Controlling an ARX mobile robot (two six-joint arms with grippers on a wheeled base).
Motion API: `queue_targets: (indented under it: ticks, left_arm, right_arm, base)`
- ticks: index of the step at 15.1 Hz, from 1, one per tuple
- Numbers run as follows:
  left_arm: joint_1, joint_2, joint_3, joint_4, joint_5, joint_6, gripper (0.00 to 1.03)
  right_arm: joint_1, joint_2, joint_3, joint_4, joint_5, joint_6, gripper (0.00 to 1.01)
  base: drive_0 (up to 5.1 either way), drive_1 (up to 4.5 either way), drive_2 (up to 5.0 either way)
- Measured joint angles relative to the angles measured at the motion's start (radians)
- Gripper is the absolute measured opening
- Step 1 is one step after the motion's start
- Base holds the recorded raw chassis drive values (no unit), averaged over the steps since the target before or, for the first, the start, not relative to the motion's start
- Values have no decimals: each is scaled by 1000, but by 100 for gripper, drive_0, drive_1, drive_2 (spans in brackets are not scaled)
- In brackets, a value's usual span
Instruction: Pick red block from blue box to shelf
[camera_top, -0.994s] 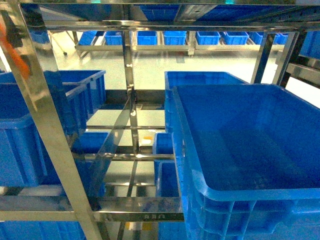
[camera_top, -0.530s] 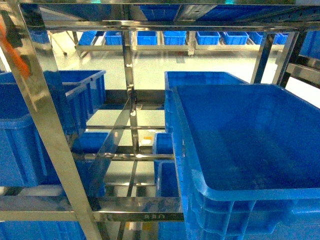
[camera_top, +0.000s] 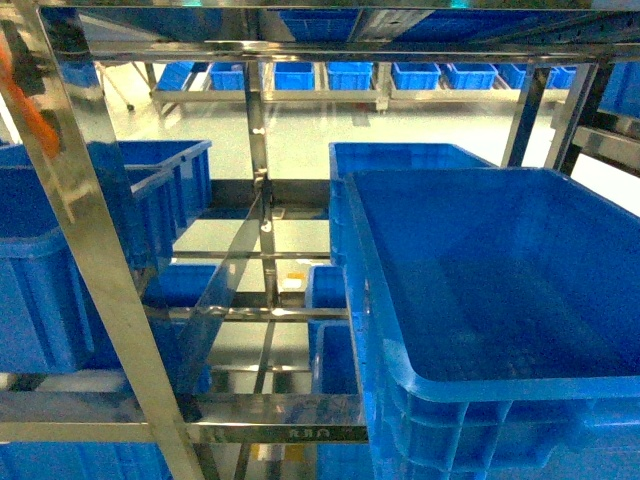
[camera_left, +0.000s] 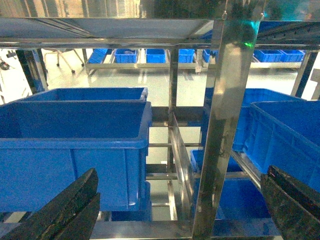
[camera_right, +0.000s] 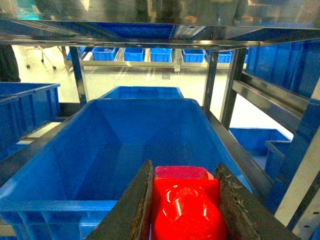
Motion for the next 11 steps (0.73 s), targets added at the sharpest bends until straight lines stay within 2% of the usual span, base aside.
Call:
queue_targets:
  ticks: [8, 9, 10, 11]
  left_arm:
    - [0, 0, 0, 0, 0, 0, 98]
    - [0, 0, 0, 0, 0, 0, 98]
    - [0, 0, 0, 0, -1, 0, 98]
    - [0, 0, 0, 2, 1, 0, 98]
  right_arm:
    - [0, 0, 0, 0, 0, 0, 28]
    - [10, 8, 6, -34, 27, -13, 28]
    - [60, 115, 50, -119, 162, -63, 28]
    - [45, 242, 68, -57, 172, -79, 28]
  base:
    - [0, 0, 0]
    - [0, 0, 0]
    - [0, 0, 0]
    - [0, 0, 0]
